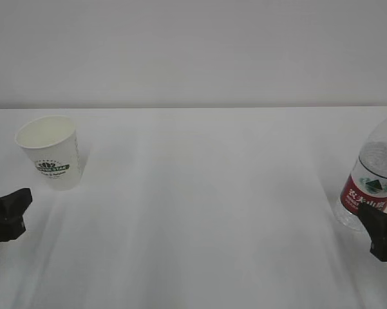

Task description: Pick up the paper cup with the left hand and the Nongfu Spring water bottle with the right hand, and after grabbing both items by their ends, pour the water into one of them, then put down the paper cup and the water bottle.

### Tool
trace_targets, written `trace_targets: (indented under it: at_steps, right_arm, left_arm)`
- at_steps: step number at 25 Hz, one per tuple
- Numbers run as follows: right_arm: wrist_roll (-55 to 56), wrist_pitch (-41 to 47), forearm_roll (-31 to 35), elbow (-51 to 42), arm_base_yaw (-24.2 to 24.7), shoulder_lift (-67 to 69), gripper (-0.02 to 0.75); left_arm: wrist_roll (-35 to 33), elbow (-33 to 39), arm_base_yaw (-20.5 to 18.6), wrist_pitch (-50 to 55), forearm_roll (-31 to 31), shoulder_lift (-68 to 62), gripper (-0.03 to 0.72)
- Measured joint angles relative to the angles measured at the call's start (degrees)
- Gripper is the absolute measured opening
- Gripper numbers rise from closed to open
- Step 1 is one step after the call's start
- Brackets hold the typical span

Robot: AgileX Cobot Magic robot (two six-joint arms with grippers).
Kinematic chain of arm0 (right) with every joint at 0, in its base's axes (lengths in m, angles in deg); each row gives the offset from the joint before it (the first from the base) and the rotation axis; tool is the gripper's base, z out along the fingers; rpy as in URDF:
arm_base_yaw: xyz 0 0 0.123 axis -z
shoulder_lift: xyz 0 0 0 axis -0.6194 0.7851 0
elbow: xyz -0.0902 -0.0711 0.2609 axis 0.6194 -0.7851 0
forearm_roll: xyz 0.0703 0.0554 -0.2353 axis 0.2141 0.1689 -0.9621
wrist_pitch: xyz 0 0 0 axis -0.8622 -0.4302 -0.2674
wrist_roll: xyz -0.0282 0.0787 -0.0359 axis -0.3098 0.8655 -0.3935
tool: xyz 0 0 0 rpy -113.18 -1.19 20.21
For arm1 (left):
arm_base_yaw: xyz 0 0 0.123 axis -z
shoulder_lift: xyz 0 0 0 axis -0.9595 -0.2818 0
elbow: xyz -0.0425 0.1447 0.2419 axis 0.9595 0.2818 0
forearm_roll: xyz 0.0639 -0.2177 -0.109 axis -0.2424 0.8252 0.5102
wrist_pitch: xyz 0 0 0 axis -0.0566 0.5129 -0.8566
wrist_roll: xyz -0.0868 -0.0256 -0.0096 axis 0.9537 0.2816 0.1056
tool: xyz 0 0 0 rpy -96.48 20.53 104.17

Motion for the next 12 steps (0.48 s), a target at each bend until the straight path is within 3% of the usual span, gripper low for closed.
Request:
trace_targets:
  at_steps: [2, 6, 12]
  right_arm:
    - [0.37, 0.00, -0.10, 0.00, 0.00, 0.00, 0.589]
    - [0.74, 0.00, -0.58, 0.21, 0.00, 0.00, 0.589]
    - [0.43, 0.00, -1.31, 1.93, 0.00, 0.08, 0.589]
  left_arm:
    - [0.00, 0.00, 0.00, 0.00, 0.00, 0.00, 0.468]
    - [0.00, 0.00, 0.00, 0.00, 0.00, 0.00, 0.641]
    - [0.00, 0.00, 0.00, 0.00, 0.20, 0.00, 0.679]
